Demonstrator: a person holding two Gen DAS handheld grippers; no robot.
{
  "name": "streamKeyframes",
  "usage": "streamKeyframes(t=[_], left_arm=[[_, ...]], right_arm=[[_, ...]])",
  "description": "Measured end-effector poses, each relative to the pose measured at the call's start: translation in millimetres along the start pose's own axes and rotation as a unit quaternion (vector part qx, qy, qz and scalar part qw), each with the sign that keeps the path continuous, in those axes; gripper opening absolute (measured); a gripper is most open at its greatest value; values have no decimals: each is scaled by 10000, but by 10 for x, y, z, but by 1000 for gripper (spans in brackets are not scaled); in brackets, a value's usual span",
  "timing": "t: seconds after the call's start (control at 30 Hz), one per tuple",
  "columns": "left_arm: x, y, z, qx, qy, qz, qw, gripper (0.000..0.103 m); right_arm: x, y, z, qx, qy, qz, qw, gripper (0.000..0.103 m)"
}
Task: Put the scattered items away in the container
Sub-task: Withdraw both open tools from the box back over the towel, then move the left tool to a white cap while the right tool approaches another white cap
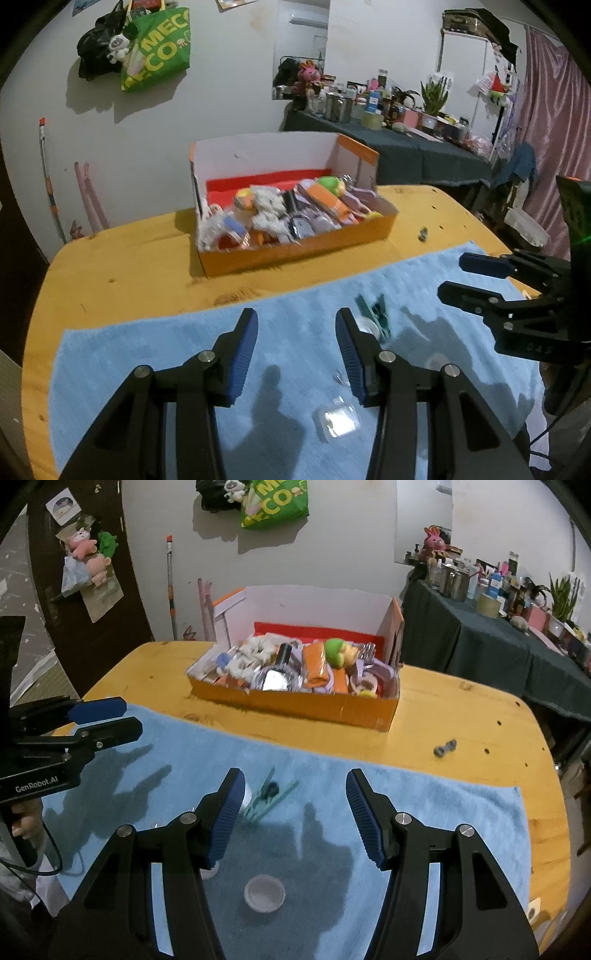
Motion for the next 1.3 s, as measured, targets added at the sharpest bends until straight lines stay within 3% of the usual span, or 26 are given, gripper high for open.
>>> streamKeyframes(t=[0.73, 1.3], left_arm=[[1078, 224, -587, 689, -793, 598, 9927, 47], [1310, 229, -659, 1003, -827, 839, 9880, 47]], right_arm=[[759, -128, 213, -412, 159, 479, 9979, 56], [857, -201, 184, -480, 35, 569, 9972, 56]])
Point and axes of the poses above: each gripper's, at about its wrist camera, not at the fingertips, and y roughly against the way its jaws point, z to its left, x to its underside, the point moved 6 cm from there along -y, roughly the way its jaws point, and after that the axes turned 6 degrees about -x, right-handed, at the moved point
